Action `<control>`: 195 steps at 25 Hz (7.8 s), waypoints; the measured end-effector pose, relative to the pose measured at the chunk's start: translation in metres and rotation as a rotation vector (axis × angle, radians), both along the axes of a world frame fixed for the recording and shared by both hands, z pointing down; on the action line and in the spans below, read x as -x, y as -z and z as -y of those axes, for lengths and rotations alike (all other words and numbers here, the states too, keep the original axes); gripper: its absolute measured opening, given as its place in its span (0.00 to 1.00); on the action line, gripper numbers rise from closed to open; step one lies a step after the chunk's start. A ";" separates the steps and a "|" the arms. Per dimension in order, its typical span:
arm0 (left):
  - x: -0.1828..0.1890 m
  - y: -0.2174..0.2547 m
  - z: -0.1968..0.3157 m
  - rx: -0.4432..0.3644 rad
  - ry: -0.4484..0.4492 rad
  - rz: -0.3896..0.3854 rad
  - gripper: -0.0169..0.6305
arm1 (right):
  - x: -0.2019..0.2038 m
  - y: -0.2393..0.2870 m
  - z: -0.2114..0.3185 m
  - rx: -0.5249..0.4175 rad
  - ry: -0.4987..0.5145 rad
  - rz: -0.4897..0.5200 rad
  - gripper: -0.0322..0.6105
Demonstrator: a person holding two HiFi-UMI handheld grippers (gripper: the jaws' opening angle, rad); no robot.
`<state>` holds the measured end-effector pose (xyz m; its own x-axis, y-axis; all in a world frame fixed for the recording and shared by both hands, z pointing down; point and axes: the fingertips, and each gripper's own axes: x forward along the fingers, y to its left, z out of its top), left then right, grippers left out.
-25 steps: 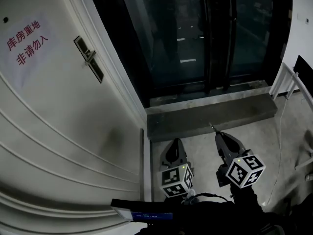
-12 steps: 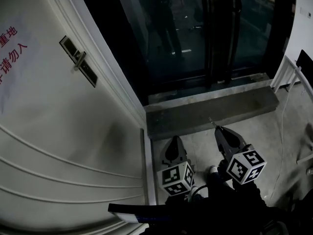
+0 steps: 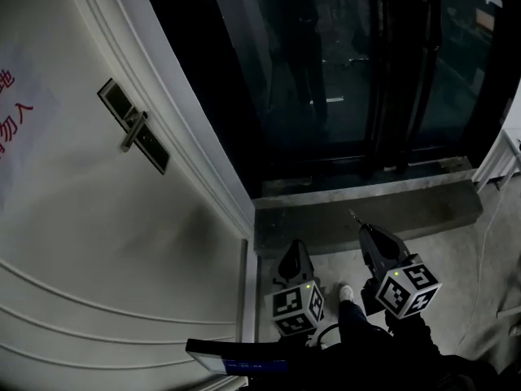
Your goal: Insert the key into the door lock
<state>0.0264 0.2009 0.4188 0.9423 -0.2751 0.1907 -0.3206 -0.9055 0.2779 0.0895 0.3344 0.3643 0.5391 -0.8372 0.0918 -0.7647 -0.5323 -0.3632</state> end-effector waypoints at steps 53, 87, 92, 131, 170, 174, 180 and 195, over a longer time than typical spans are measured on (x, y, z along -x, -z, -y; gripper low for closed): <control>0.001 0.037 0.320 -0.073 0.860 -0.036 0.03 | -0.069 0.021 0.400 -0.043 0.879 -0.055 0.07; 0.115 0.074 0.371 -0.152 1.237 -0.078 0.03 | 0.036 0.093 0.518 -0.155 1.231 -0.521 0.07; 0.098 0.076 0.377 -0.166 1.186 -0.071 0.03 | 0.016 0.106 0.529 -0.073 1.080 -0.970 0.07; 0.061 0.095 0.398 -0.242 1.056 -0.032 0.03 | 0.018 0.109 0.552 0.115 0.696 -1.900 0.07; 0.057 0.091 0.401 -0.226 1.029 -0.031 0.03 | 0.021 0.109 0.557 0.120 0.678 -1.932 0.07; 0.056 0.091 0.402 -0.224 1.025 -0.033 0.03 | 0.022 0.109 0.558 0.120 0.675 -1.933 0.07; 0.054 0.092 0.402 -0.211 1.008 -0.054 0.03 | 0.022 0.109 0.558 0.125 0.672 -1.936 0.07; 0.054 0.093 0.403 -0.222 1.010 -0.054 0.03 | 0.024 0.110 0.561 0.131 0.675 -1.945 0.07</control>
